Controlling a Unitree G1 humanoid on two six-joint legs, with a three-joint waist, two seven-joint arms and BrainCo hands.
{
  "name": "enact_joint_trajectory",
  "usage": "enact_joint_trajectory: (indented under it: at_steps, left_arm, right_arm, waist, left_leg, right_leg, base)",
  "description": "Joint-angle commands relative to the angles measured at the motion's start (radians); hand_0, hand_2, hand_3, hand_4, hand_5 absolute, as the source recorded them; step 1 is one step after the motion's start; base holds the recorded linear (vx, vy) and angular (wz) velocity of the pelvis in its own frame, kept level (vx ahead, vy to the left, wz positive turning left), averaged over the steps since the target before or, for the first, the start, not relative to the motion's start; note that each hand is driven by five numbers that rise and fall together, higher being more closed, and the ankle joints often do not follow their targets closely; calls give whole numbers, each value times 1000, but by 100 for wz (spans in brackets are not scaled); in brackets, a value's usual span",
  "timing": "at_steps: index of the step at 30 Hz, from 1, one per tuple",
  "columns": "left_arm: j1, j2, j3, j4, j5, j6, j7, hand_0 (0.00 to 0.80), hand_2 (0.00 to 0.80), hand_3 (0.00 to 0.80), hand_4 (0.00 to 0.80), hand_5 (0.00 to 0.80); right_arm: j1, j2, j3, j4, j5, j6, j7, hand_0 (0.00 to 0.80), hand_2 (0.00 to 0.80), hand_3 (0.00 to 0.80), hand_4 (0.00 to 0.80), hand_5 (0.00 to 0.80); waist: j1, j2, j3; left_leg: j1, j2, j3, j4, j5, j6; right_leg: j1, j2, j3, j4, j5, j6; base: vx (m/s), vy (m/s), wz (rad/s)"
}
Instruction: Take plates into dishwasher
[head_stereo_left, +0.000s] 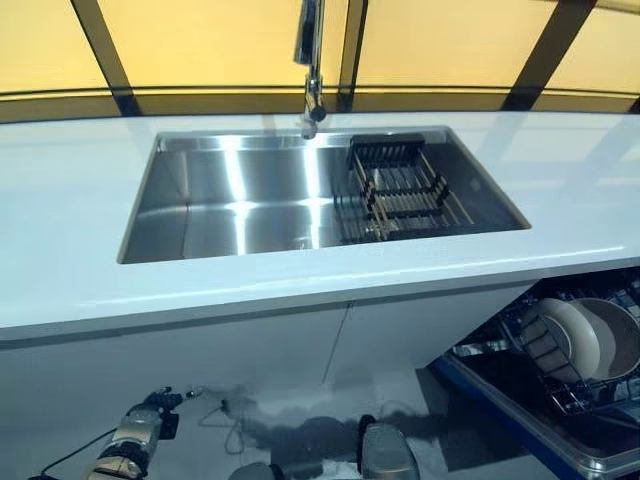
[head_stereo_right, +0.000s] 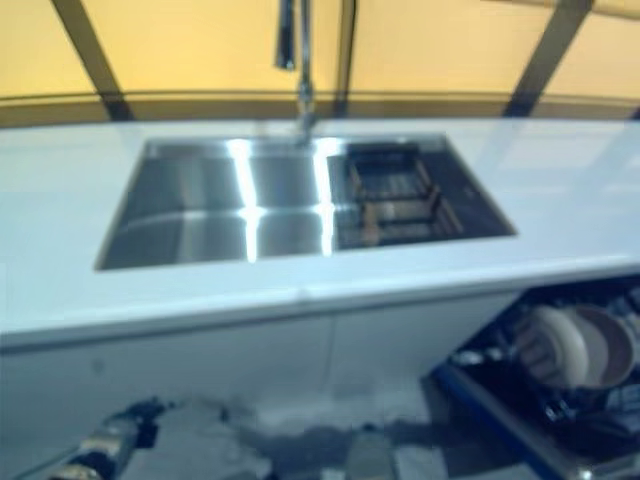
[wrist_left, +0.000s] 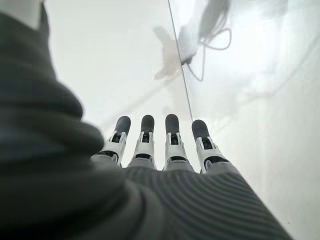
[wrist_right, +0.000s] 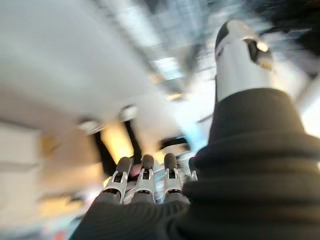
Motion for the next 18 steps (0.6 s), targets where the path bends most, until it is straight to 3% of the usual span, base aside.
enact_joint_trajectory:
  at_steps: [1,4,6,8,9,10,11,12,14,18]
  left_arm:
    - [31,48,3,51,73,18,-32,0,0,0,0,0]
    - [66,71,62,133,75,7,-46,0,0,0,0,0]
    - [88,102,97,152,89,5,-76,0,0,0,0,0]
    - [86,131,124,148,84,16,-88,0,0,0,0,0]
    - [73,149,140,134,77,35,-88,0,0,0,0,0]
    - [73,151,142,132,77,37,-88,0,0,0,0,0]
    - [62,157,138,121,55,45,-75,0,0,0,0,0]
    - [31,162,136,85,25,83,-77,0,0,0,0,0]
    - [-4,160,129,58,21,108,-112,0,0,0,0,0]
    - [-50,107,89,59,25,114,-134,0,0,0,0,0]
  right_arm:
    - [55,22,41,5,-2,-3,-21,0,0,0,0,0]
    - [46,80,69,24,-1,2,5,0,0,0,0,0]
    - [39,120,94,31,-9,13,13,0,0,0,0,0]
    - [21,166,131,30,-19,24,25,0,0,0,0,0]
    - [0,189,166,37,-29,22,23,0,0,0,0,0]
    - [-4,191,170,39,-30,22,23,0,0,0,0,0]
    - [-12,206,192,46,-21,12,13,0,0,0,0,0]
    - [-30,216,217,46,-14,12,11,0,0,0,0,0]
    - [-30,213,215,29,6,10,34,0,0,0,0,0]
    - [-43,239,207,7,49,-17,22,0,0,0,0,0]
  waist:
    - [54,38,-66]
    - [125,39,-112]
    - [147,27,-128]
    - [169,13,-127]
    - [193,4,-118]
    - [193,4,-116]
    - [213,-8,-110]
    - [204,-6,-99]
    - [195,-6,-96]
    - [170,-9,-95]
  left_leg:
    - [1,23,8,-106,75,-13]
    - [-84,59,8,-95,110,-24]
    - [-136,84,-20,-52,107,-29]
    - [-197,135,-24,13,100,-39]
    - [-230,189,13,67,100,-61]
    - [-233,195,13,75,98,-64]
    - [-260,238,19,126,86,-97]
    - [-288,267,0,122,133,-116]
    - [-290,278,2,85,182,-144]
    - [-284,277,31,-3,252,-161]
  right_leg:
    - [58,30,-18,55,-29,-115]
    - [221,-100,-9,9,6,-104]
    - [262,-141,25,-20,28,-94]
    - [258,-158,13,-49,17,-88]
    - [289,-153,-74,-104,-70,-88]
    - [294,-150,-85,-110,-77,-89]
    - [319,-140,-140,-178,-151,-72]
    - [311,-92,-87,-204,-177,-67]
    - [320,-72,-82,-245,-186,-66]
    - [351,-44,-74,-291,-207,-53]
  base:
    - [-496,-204,-33]
    - [-431,-272,-44]
    - [-343,-337,-112]
    - [-386,-404,-116]
    - [-285,-324,-88]
    - [-254,-433,-89]
    - [-248,-427,-95]
    - [-283,-464,-109]
    - [-263,-245,-48]
    - [-193,-141,-5]
